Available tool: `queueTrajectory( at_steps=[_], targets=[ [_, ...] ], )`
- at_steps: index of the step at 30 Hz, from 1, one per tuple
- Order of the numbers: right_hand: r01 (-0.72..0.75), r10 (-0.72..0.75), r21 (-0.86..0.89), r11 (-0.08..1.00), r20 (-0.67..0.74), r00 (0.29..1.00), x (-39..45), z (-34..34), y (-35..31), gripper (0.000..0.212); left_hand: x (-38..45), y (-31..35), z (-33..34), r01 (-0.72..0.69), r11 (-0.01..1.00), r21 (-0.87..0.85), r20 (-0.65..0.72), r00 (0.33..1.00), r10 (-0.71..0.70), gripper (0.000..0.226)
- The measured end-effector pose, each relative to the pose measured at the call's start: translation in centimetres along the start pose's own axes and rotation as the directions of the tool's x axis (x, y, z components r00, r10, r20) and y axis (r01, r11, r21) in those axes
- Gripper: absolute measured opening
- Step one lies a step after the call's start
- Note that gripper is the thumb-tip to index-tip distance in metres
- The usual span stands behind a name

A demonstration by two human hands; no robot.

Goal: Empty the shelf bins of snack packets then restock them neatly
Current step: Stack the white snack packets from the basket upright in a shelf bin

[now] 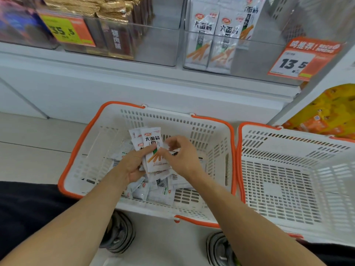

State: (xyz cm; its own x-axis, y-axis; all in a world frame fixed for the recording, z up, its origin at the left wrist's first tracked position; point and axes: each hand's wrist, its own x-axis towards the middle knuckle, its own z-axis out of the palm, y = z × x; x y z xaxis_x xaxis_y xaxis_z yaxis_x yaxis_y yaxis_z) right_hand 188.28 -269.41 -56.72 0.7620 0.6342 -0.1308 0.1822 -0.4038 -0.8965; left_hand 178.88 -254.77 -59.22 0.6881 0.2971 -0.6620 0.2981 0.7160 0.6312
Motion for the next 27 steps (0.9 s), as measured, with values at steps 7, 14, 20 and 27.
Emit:
queueTrajectory(
  at_steps=[7, 14, 20, 27],
  targets=[
    [-0.247, 0.219, 0.049, 0.968, 0.32, 0.922, 1.4, -0.3, 1.9, 0.039, 0.3, -0.4, 0.5, 0.063, 0.975, 0.214, -0.036, 0.998, -0.057, 0.029],
    [-0.255, 0.456, -0.574, 0.779, 0.239, 0.857, 2.4, -0.2, 9.6, 0.033, 1.9, -1.3, -3.4, 0.156, 0.827, 0.54, -0.26, 0.965, -0.012, 0.033],
    [-0.238, 0.563, -0.703, 0.67, 0.272, 0.781, 0.2, 1.1, 15.4, 0.063, 3.3, -2.0, -3.9, 0.201, 0.807, 0.556, -0.263, 0.963, -0.059, 0.024],
    [-0.327, 0.587, -0.66, 0.676, 0.214, 0.781, 0.0, 1.2, 16.0, 0.058, 3.6, -2.7, -3.3, 0.208, 0.817, 0.537, -0.258, 0.963, -0.076, 0.028]
  ],
)
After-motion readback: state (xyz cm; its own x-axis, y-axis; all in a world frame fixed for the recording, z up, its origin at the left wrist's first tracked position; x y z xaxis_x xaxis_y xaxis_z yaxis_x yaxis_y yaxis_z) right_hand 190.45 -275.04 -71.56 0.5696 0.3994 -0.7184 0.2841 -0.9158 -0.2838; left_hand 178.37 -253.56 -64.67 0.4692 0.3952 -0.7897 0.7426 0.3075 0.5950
